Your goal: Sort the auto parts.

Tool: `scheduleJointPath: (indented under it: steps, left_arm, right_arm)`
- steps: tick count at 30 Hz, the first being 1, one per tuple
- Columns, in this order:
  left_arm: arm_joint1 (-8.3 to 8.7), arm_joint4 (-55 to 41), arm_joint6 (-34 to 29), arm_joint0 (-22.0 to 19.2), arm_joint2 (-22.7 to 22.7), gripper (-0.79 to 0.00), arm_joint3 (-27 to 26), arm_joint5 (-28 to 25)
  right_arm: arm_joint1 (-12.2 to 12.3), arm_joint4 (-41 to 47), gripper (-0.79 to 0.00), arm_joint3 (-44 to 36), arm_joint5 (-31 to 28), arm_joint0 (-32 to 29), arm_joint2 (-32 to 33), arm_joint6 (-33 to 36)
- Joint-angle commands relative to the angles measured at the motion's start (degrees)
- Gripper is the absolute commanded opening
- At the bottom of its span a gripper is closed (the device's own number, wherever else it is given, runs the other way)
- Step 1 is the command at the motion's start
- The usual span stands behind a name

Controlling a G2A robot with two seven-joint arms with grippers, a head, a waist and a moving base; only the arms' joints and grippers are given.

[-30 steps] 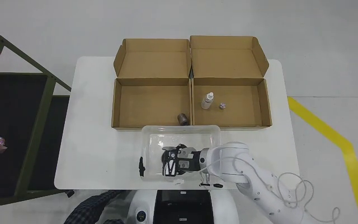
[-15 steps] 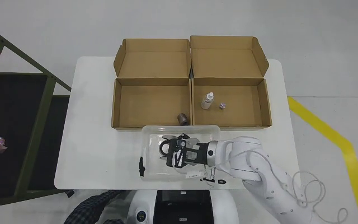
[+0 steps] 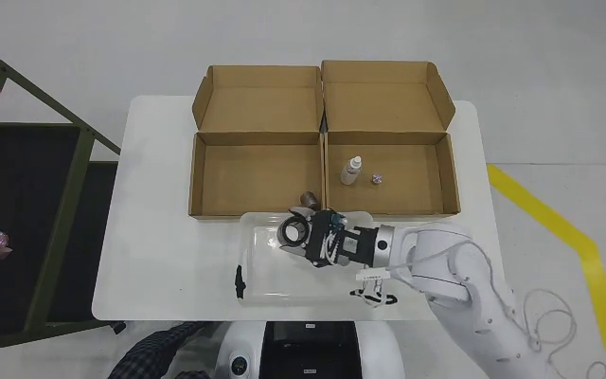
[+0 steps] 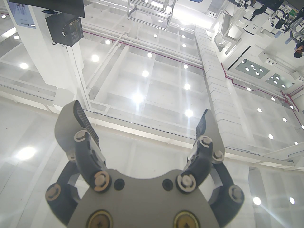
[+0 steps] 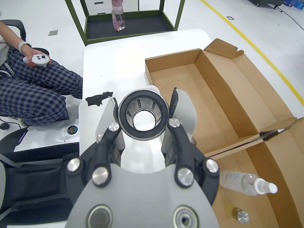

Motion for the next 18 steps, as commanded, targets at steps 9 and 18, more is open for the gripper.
scheduleJointPath:
  steps: [9,18]
  left_arm:
    - [0.00,0.00,0.00,0.00,0.00,0.000,0.00,0.00]
    - [0.00,0.00,0.00,0.00,0.00,0.000,0.00,0.00]
  right_arm:
    - [0.67,2.11,-0.785,0.23,-0.68,-0.97,2.32,-0.54]
    - [0.23,-0.88,-0.785,3.18,2.08,1.50,-1.21,-0.80]
